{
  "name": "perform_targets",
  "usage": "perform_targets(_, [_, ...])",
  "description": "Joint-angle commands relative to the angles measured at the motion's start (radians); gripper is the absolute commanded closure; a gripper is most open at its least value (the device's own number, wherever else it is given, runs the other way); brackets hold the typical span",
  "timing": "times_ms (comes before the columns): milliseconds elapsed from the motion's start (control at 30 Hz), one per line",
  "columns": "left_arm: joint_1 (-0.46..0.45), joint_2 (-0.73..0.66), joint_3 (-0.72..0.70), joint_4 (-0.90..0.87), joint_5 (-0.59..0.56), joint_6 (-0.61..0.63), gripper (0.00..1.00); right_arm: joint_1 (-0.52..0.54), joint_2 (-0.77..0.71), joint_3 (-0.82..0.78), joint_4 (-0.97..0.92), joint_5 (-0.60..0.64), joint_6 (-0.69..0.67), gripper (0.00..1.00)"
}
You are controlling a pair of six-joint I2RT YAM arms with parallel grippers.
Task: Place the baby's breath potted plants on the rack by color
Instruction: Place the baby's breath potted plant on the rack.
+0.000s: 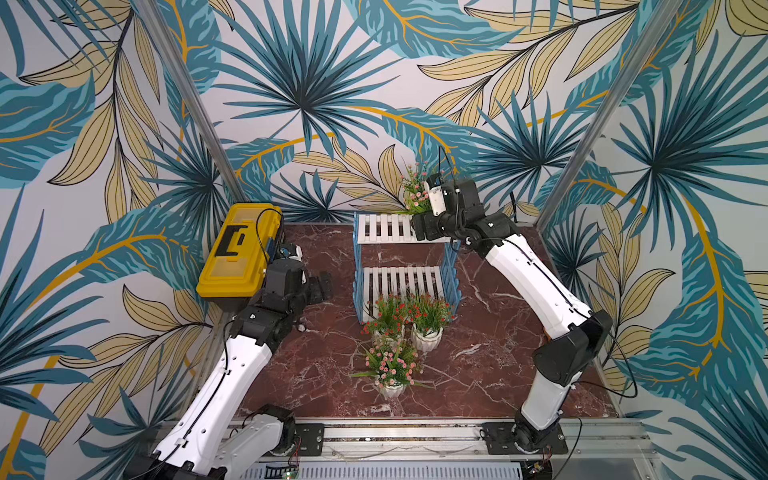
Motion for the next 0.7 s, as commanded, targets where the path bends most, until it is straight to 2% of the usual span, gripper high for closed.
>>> perform_targets(0, [-0.003,0.006,0.037,-0.001,-0.009,0.017,0.01,-0.007,0.001,0.029,0.070,0.005,-0.010,0.85])
perform_targets(333, [-0.002,-0.001,0.030,-0.002,-0.006,0.016,0.01,-0.009,0.018,0.033,0.071,0.006,-0.032,0.85])
perform_targets(433, [-0.002,-0.002,0.028,-0.001,0.000,0.013,0.01,-0.009,0.025,0.044,0.054,0.000,-0.036,0.81])
perform_targets(533, [-0.002,-0.002,0.027,-0.001,0.001,0.010,0.01,-0.010,0.024,0.042,0.044,-0.008,-0.037,0.65])
perform_targets(600, [-0.002,0.000,0.027,-0.002,0.004,0.008,0.01,-0.010,0.022,0.041,0.044,0.000,-0.036,0.34])
perform_targets(667, [-0.003,0.000,0.026,-0.001,0.008,0.009,0.01,-0.010,0.021,0.041,0.046,0.011,-0.038,0.18])
